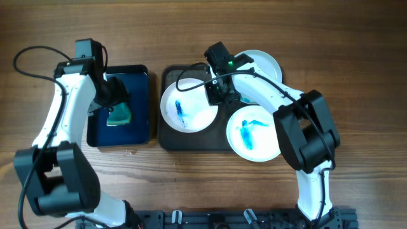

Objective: Clean dirty plates on tray and stack at the side
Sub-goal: 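Grasp the green sponge in the blue tray with the left gripper, then scrub the held plate with the sponge in the left gripper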

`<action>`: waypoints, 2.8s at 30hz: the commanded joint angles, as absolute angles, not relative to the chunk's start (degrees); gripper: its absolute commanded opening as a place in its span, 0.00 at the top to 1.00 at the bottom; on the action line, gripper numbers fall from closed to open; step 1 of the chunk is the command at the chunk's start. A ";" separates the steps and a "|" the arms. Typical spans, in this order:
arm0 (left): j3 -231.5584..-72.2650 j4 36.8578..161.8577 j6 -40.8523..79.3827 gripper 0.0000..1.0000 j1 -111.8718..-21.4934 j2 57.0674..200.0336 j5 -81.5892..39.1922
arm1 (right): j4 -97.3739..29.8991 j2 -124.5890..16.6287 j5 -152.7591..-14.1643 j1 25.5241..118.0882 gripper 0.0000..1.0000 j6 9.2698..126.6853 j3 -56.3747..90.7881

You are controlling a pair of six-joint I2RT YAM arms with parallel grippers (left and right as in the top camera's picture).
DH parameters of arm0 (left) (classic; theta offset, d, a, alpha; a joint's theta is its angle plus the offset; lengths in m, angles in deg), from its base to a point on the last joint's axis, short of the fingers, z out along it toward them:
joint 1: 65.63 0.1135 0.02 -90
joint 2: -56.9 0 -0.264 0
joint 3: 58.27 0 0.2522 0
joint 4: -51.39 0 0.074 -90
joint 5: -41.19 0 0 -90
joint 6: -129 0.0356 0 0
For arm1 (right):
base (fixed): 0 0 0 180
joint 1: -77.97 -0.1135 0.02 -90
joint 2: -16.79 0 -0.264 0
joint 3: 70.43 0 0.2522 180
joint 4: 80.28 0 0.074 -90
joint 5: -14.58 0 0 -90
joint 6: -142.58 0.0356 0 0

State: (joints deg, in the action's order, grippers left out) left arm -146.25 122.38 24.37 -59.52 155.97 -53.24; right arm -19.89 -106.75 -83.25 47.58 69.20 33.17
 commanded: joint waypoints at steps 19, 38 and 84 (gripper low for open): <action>-145.35 113.55 25.11 0.44 -59.35 166.64 -51.97 | -19.10 -108.37 -81.44 47.42 0.96 69.22 33.59; -145.31 115.19 25.07 0.96 -59.35 170.07 -53.28 | -19.13 -108.37 -81.72 47.45 0.96 69.14 33.59; -150.69 109.77 16.26 0.96 -85.86 174.42 -18.62 | -19.78 -108.46 -101.02 52.56 0.96 75.15 30.59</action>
State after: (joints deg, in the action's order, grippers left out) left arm -151.12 110.91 10.23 -84.57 172.67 -34.36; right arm -19.15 -107.10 -97.90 52.80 75.69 31.10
